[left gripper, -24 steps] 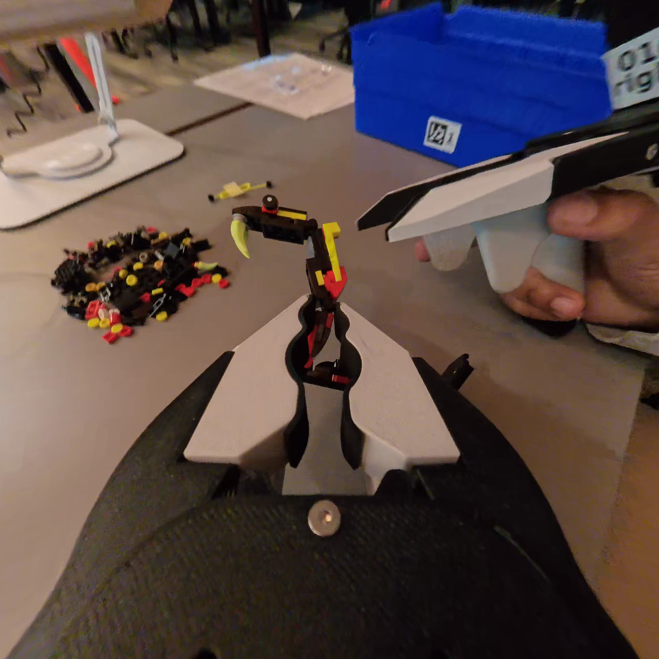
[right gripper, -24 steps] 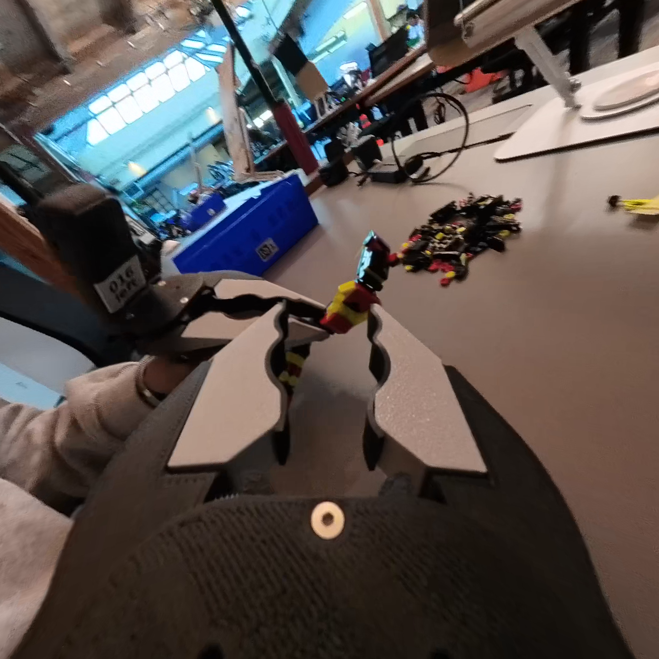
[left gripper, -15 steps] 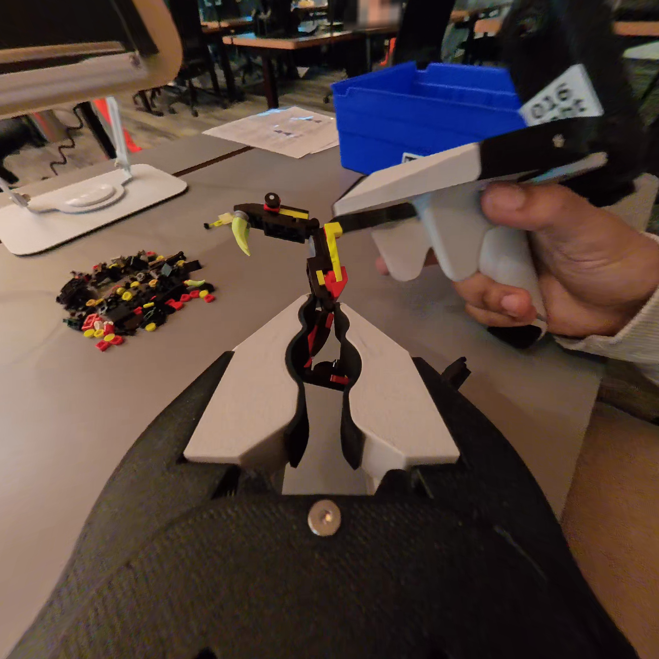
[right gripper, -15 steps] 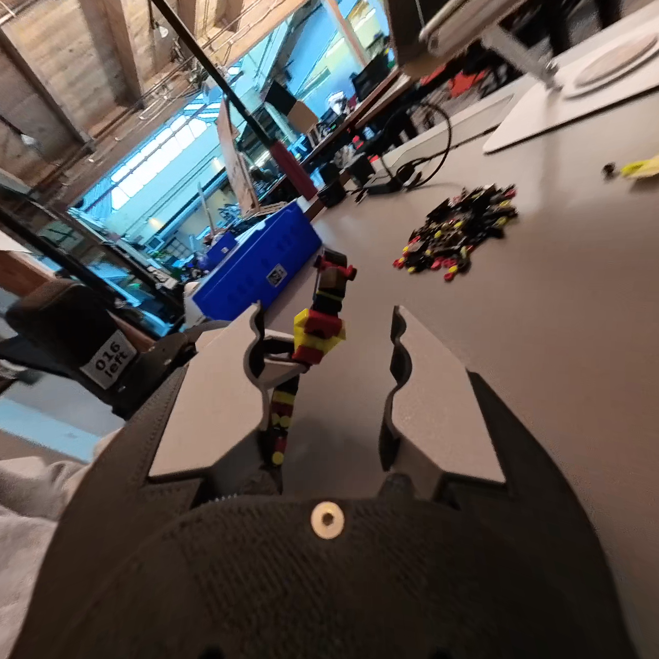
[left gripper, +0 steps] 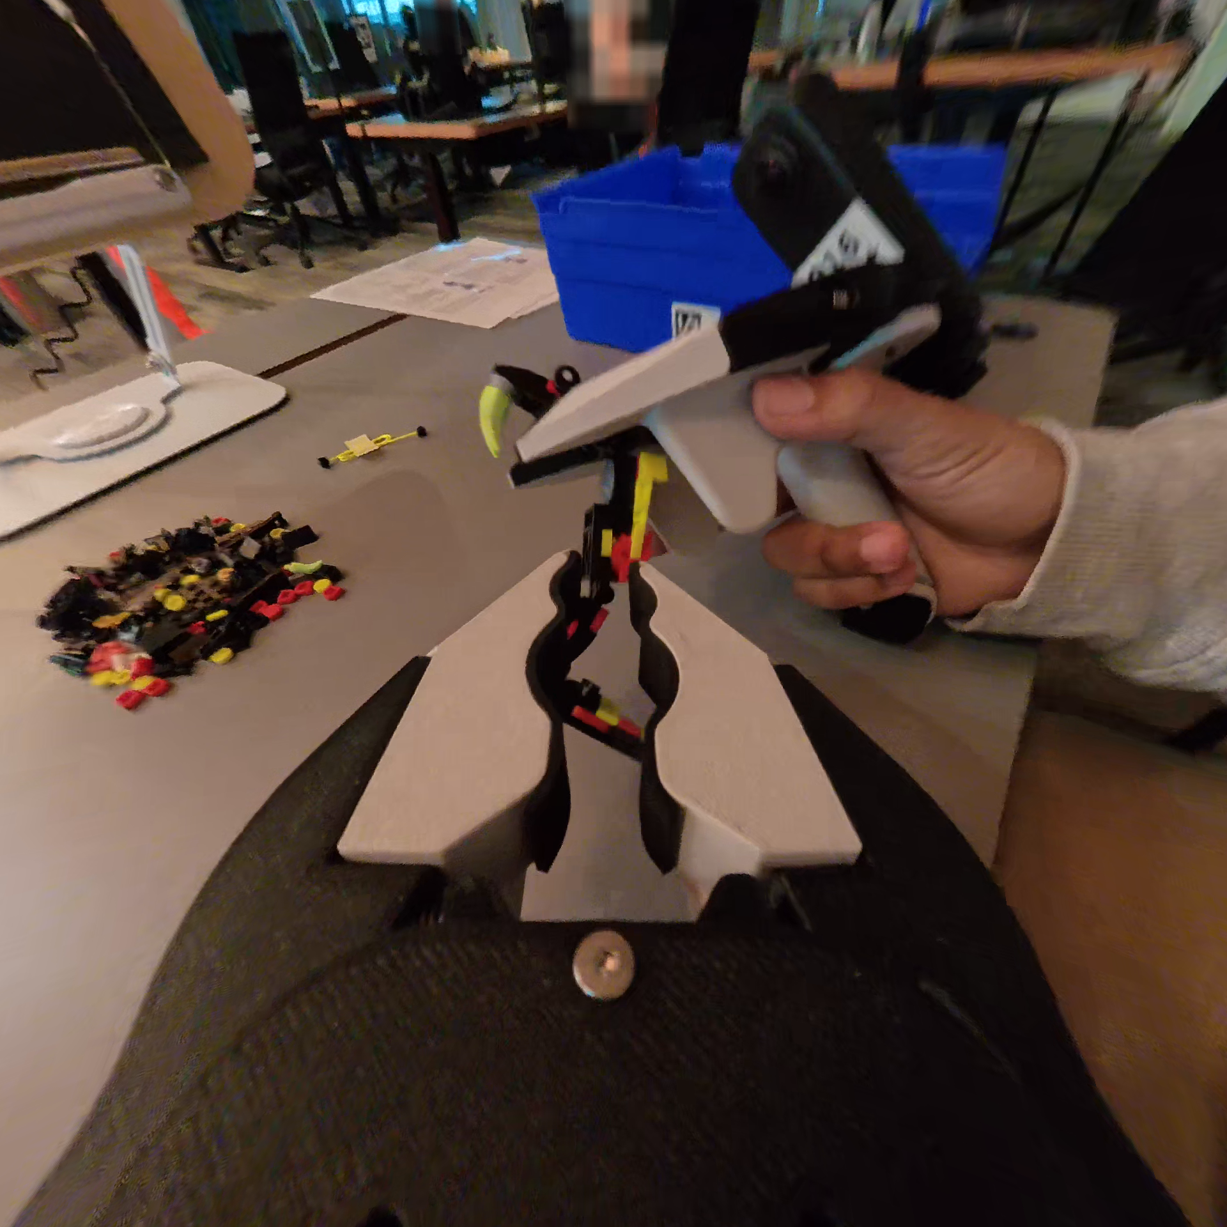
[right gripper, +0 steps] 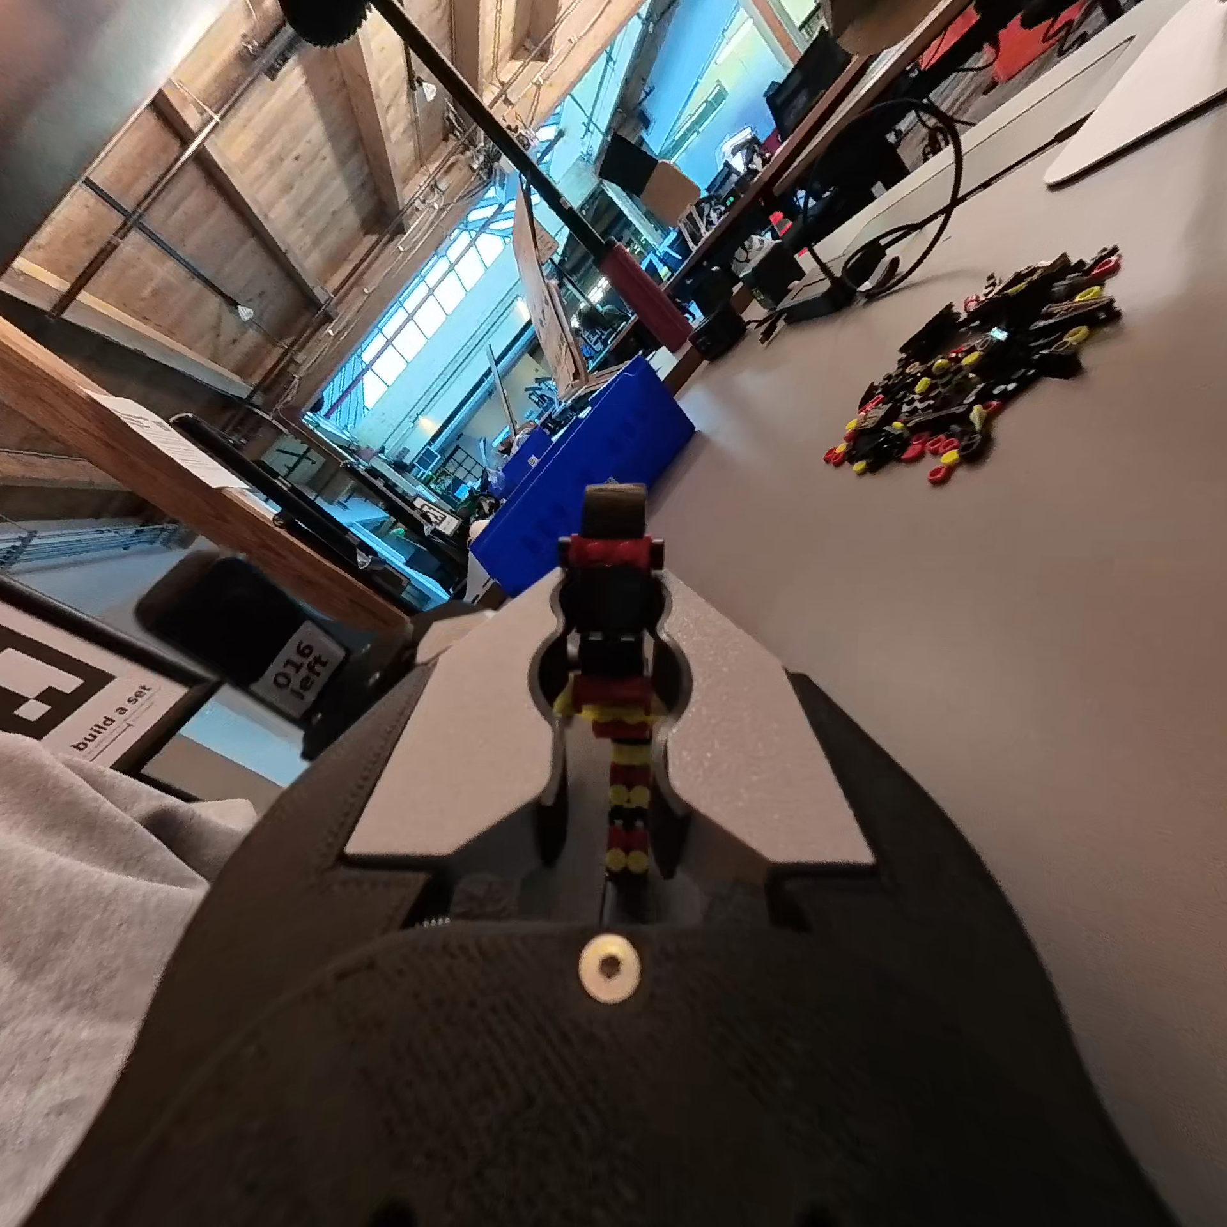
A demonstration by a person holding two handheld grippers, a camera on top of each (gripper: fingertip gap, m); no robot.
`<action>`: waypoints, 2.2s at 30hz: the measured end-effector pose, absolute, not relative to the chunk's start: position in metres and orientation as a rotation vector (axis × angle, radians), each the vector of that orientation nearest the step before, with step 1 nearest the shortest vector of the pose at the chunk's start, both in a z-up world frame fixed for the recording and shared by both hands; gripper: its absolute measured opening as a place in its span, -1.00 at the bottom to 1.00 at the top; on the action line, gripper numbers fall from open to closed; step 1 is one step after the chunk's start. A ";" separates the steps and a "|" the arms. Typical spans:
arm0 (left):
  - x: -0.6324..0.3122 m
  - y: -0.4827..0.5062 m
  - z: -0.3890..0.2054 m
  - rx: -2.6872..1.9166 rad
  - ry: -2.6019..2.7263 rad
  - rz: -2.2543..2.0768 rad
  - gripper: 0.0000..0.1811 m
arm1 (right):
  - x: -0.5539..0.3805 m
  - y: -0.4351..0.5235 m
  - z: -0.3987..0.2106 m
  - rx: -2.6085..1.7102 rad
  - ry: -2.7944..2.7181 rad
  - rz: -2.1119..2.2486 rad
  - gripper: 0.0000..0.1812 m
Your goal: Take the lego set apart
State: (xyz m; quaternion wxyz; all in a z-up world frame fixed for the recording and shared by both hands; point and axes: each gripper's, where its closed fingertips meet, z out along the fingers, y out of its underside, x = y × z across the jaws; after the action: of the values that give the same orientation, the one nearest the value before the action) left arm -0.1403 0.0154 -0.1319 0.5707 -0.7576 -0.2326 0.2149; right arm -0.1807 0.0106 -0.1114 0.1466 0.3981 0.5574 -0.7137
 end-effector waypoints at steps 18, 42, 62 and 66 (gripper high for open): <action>-0.149 -0.017 -0.097 -1.361 -0.690 -0.070 -0.99 | -0.139 -0.026 -0.116 0.801 1.733 -1.879 -0.84; -0.137 -0.011 -0.098 -1.274 -0.715 -0.420 -0.98 | -0.129 -0.028 -0.114 0.720 1.703 -1.820 -0.84; -0.153 -0.026 -0.090 -1.206 -0.784 -0.444 -1.00 | -0.162 0.002 -0.097 0.872 1.553 -1.973 -0.85; -0.154 -0.026 -0.092 -1.186 -0.787 -0.466 -1.00 | -0.152 -0.009 -0.100 0.835 1.576 -1.953 -0.84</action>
State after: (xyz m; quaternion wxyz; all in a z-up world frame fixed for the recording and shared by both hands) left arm -0.1536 -0.0262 -0.0925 0.7323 -0.5392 -0.3578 -0.2120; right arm -0.1520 -0.0090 -0.0995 0.2460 0.3059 0.5776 -0.7158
